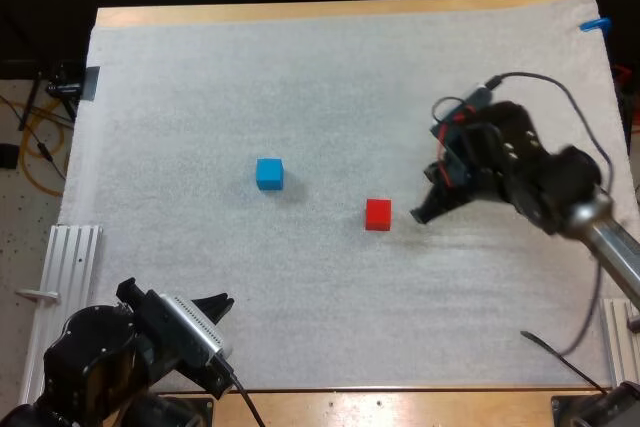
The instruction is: Stack red cube on blue cube
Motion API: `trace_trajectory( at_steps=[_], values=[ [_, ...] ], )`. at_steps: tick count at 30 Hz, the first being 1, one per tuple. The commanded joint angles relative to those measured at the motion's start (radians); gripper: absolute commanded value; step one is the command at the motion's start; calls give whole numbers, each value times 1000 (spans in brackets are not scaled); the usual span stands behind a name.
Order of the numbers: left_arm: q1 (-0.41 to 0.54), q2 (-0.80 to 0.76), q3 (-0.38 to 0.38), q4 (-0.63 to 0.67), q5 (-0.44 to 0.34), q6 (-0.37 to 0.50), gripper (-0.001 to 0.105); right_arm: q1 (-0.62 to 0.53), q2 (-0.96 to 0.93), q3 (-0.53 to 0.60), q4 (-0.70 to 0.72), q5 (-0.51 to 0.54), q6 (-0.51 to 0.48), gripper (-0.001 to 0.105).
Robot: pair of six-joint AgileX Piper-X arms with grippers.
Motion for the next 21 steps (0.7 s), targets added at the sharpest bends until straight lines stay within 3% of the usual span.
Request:
trace_trajectory(
  at_steps=[1,15,21],
  values=[
    [-4,-2,-6,4,10,-22,0,9,39,-34,5,3,0,1],
    [-4,-2,-6,4,10,-25,0,84,326,-216,93,-17,-14,1],
    [-4,-2,-6,4,10,-25,0,128,397,-221,101,-21,-14,1]
  ],
)
